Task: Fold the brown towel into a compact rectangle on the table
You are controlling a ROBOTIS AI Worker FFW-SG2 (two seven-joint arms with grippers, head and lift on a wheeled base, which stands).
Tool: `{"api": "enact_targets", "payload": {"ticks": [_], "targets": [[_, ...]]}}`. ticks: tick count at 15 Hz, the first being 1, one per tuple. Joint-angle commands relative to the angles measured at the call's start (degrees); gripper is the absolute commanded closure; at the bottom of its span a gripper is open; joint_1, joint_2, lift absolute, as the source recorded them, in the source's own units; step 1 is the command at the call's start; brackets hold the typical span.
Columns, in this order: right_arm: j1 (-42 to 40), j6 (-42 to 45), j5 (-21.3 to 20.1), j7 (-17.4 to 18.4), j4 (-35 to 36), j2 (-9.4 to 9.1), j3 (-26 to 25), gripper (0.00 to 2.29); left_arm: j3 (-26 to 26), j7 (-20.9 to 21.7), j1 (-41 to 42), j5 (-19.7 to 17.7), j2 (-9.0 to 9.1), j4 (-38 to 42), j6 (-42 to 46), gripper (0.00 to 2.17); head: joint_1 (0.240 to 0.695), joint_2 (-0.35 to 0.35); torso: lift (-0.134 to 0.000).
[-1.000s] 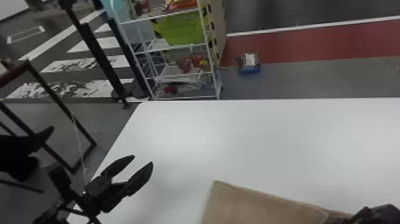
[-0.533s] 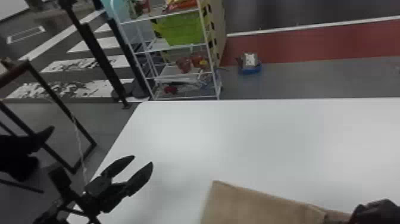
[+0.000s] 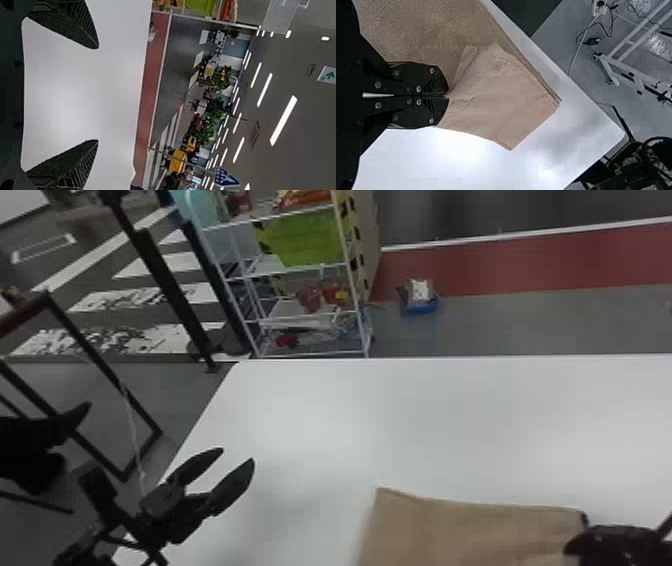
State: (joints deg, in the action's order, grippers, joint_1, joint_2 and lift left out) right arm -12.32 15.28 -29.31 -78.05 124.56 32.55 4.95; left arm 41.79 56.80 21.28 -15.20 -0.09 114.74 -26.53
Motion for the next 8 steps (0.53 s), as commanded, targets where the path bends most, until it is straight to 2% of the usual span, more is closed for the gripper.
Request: {"api": "enact_targets", "payload": {"ticks": [1,5,7,8], "targets": [[-2.27,-0.13,-0.58,-0.28,-0.02,0.15,-2.58,1.33,0.04,0.33,-0.62,0.00,0.24,-0.92,0.02,0.03,0.695,0.350,-0.123],[-3.15,2.16,-3.21,-0.28,-2.92,-1.52,1.20,1.33,-0.48,-1.78,-2.29,0.00,0.24,-2.76,1.43,0.03,0.695,0.350,-0.123],[-3.06,2.69,-1.72,-0.28,-2.40,-2.05,0.67,1.33,-1.19,-6.09,-2.38,0.09,0.24,-2.68,1.78,0.03,0.695,0.350,-0.123],[-3.76,2.51,0.57,-0.28,-0.55,-1.96,-1.52,1.33,-1.71,-8.20,-2.38,0.09,0.24,-2.68,2.83,0.03,0.695,0.350,-0.123]]}}
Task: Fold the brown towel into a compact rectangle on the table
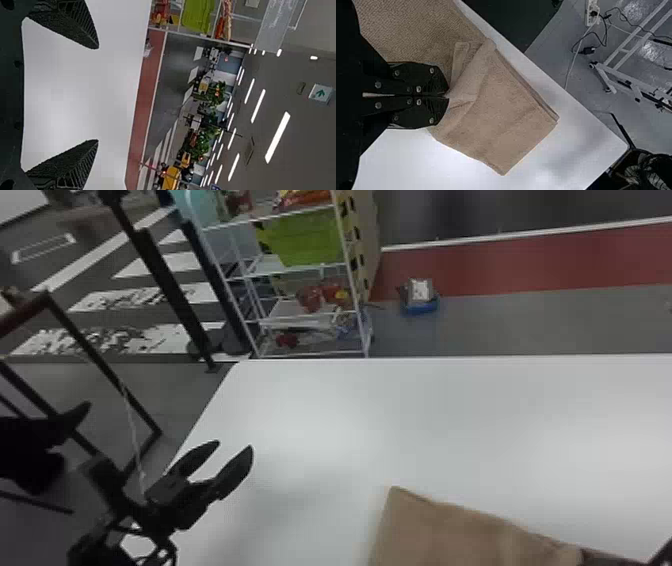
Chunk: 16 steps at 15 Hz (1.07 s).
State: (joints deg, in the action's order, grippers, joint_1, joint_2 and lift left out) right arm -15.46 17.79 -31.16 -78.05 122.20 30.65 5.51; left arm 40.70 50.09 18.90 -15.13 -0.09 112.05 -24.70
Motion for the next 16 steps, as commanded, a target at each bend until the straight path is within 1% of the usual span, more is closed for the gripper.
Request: {"api": "enact_targets", "payload": {"ticks": [1,3,4,5,6,8,10,12,13,16], "targets": [[-2.38,0.00,3.39,-0.28,4.54,0.20,-4.99,1.33,-1.24,-2.72,-0.01,0.01,0.24,-0.08,1.36,0.03,0.695,0.350,-0.123],[-7.39,0.00,6.73,-0.28,10.25,0.99,-12.72,1.33,-1.94,-2.90,-0.01,0.10,0.24,-0.17,1.36,0.03,0.695,0.350,-0.123],[-9.23,0.53,6.82,-0.28,10.87,0.99,-14.66,1.33,-2.03,-2.72,-0.01,0.19,0.24,-0.17,1.36,0.03,0.695,0.350,-0.123],[-10.38,1.06,6.20,-0.28,10.43,0.90,-15.27,1.33,-2.12,-2.63,-0.01,0.37,0.24,-0.08,1.36,0.03,0.695,0.350,-0.123],[-11.69,3.34,4.71,-0.28,9.46,0.73,-15.09,1.33,-2.47,-2.46,-0.01,0.37,0.24,-0.08,1.36,0.03,0.695,0.350,-0.123],[-12.05,7.21,1.37,-0.28,6.03,0.46,-12.99,1.33,-3.35,-2.19,0.61,0.37,0.24,0.01,1.36,0.04,0.695,0.350,-0.123],[-11.17,7.21,0.05,-0.28,4.19,0.46,-11.58,1.33,-3.61,-1.93,1.49,0.37,0.24,0.27,1.36,0.04,0.695,0.350,-0.123],[-11.08,7.21,0.40,-0.28,4.45,0.38,-11.93,1.33,-3.43,-1.84,2.19,0.37,0.24,0.80,1.36,0.04,0.695,0.350,-0.123],[-11.43,8.09,1.19,-0.28,5.59,0.29,-13.34,1.33,-3.35,-2.02,2.63,0.37,0.24,1.41,1.36,0.04,0.695,0.350,-0.123],[-17.23,10.55,7.43,-0.28,10.87,-0.24,-24.76,1.33,-3.61,-2.02,2.72,0.54,0.24,1.33,1.36,0.04,0.695,0.350,-0.123]]}}
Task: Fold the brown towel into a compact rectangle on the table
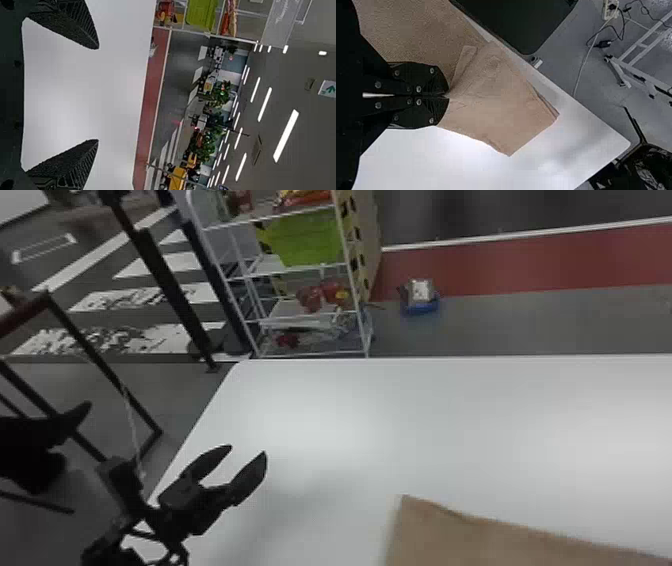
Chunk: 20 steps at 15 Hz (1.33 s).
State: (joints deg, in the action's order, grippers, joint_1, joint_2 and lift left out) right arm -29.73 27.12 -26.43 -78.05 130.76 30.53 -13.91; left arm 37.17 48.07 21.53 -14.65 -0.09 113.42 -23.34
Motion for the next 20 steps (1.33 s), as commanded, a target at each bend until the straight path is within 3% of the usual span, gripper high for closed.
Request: {"api": "enact_targets", "payload": {"ticks": [1,3,6,9,10,14,16,20], "targets": [[-4.46,2.98,3.32,-0.28,2.31,-0.12,-7.53,1.33,-0.25,0.01,0.09,0.23,0.24,-0.22,0.00,0.04,0.695,0.341,-0.123],[-5.34,7.02,2.53,-0.28,-1.64,-0.73,-8.68,1.33,-1.04,-0.26,0.09,0.41,0.24,-0.84,0.35,0.04,0.695,0.317,-0.123],[-1.83,9.48,-1.69,-0.28,-7.45,-1.08,-2.79,1.33,-2.10,-0.26,0.09,1.03,0.24,-1.01,0.35,0.04,0.695,0.275,-0.123],[0.11,9.48,-0.55,-0.28,-7.27,-1.79,-2.52,1.33,-2.45,-0.52,0.09,1.55,0.24,-1.01,0.35,0.04,0.695,0.271,-0.123],[0.11,9.66,0.59,-0.28,-6.57,-1.79,-3.84,1.33,-2.27,-0.52,0.09,1.73,0.24,-0.92,0.35,0.04,0.695,0.272,-0.123],[-4.11,12.82,10.35,-0.28,-2.17,-1.88,-17.64,1.33,-2.63,-0.87,-0.79,2.26,0.24,-2.42,0.88,0.04,0.695,0.250,-0.123],[-5.61,14.93,8.77,-0.28,-5.07,-1.88,-18.26,1.33,-2.89,-0.87,-1.58,2.61,0.24,-4.09,2.46,0.05,0.695,0.222,-0.123],[-2.27,17.04,2.53,-0.28,-10.96,-1.61,-12.28,1.33,-3.24,-0.78,-1.67,2.61,0.24,-4.35,2.64,0.05,0.695,0.176,-0.123]]}}
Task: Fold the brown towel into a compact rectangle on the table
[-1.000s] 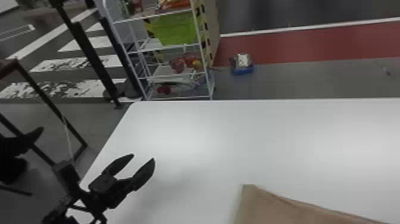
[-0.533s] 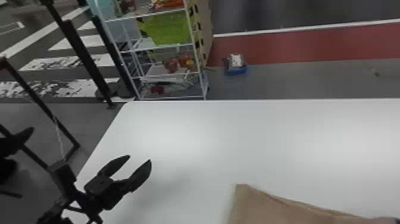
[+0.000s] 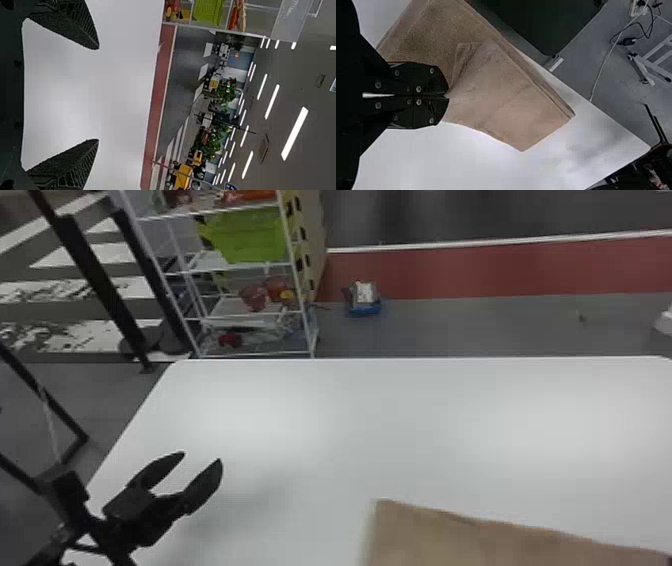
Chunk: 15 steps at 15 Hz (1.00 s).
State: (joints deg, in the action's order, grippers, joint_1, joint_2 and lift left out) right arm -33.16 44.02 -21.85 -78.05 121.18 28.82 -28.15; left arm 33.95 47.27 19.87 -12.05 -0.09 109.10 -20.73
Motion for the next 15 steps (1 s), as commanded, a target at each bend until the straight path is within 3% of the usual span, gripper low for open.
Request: {"api": "enact_targets", "payload": {"ticks": [1,6,9,13,15], "targets": [[1.08,0.14,-2.49,-0.28,-1.56,0.18,2.14,1.33,-0.02,0.01,0.08,0.01,0.24,-0.03,0.20,0.05,0.695,0.175,-0.123],[0.99,0.14,-5.48,-0.28,-3.06,0.54,3.72,1.33,0.33,0.19,0.08,0.27,0.24,-0.56,0.55,0.05,0.695,0.176,-0.123],[0.03,0.32,-1.70,-0.28,-0.25,0.45,1.52,1.33,0.07,0.19,-0.01,0.62,0.24,-0.03,0.55,0.05,0.695,0.181,-0.123],[-4.28,2.08,7.17,-0.28,4.50,0.45,-8.59,1.33,0.33,0.27,0.34,0.62,0.24,0.06,0.55,0.05,0.695,0.183,-0.123],[-5.33,3.31,6.91,-0.28,2.04,0.89,-9.73,1.33,0.16,0.27,0.34,0.62,0.24,-0.38,0.72,0.05,0.695,0.164,-0.123]]}}
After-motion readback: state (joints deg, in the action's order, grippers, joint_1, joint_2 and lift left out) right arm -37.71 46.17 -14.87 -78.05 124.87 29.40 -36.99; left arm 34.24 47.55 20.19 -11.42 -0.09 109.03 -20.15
